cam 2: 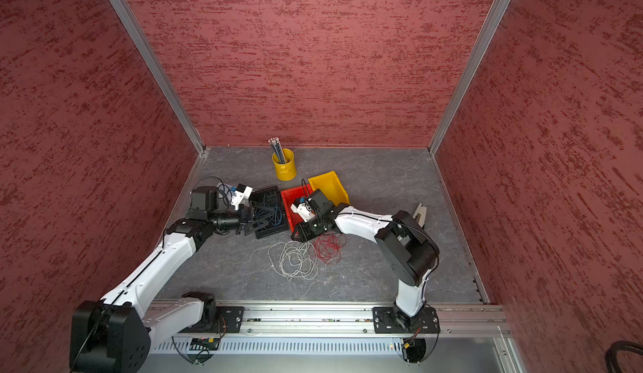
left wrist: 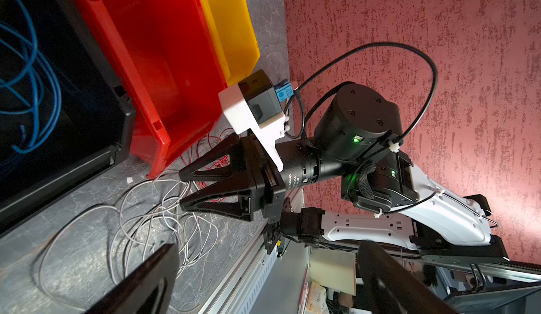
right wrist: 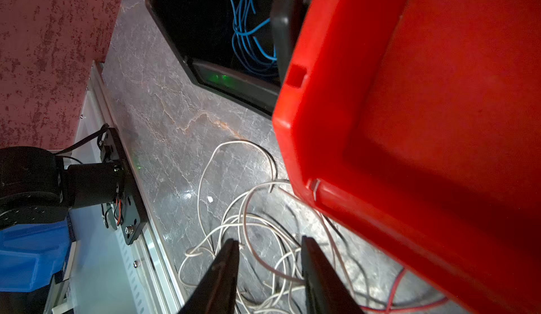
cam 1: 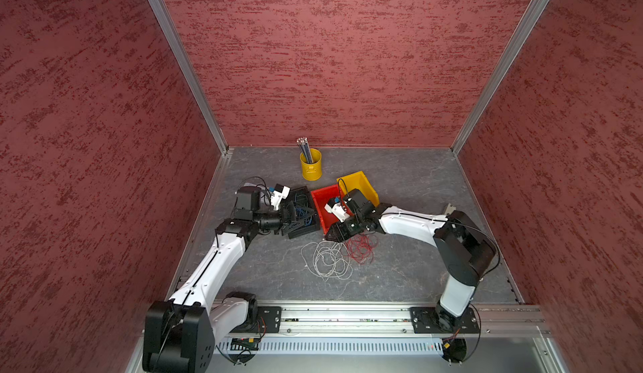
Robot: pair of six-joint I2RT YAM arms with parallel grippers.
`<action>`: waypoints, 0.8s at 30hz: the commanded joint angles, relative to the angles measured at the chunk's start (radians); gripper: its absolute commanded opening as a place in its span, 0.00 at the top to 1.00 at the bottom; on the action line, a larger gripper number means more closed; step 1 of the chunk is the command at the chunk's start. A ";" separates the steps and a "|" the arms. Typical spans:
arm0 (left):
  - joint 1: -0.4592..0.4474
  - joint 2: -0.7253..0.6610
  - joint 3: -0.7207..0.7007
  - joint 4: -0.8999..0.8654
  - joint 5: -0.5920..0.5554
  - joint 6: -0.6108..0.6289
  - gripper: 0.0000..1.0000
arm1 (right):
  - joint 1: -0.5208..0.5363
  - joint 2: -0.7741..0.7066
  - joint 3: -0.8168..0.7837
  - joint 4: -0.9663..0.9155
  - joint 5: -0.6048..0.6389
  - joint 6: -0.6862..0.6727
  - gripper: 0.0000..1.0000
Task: Untangle and sort cables by color
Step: Untie the cable.
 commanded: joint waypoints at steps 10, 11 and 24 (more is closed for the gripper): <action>0.007 0.006 0.015 -0.011 0.011 0.019 0.00 | 0.010 0.021 -0.017 -0.052 -0.029 -0.072 0.54; 0.007 0.007 0.015 -0.010 0.011 0.019 0.00 | 0.010 0.021 -0.018 -0.055 -0.026 -0.075 0.54; 0.007 0.017 0.013 -0.007 0.008 0.009 0.00 | 0.019 0.023 -0.006 -0.114 0.003 -0.159 0.44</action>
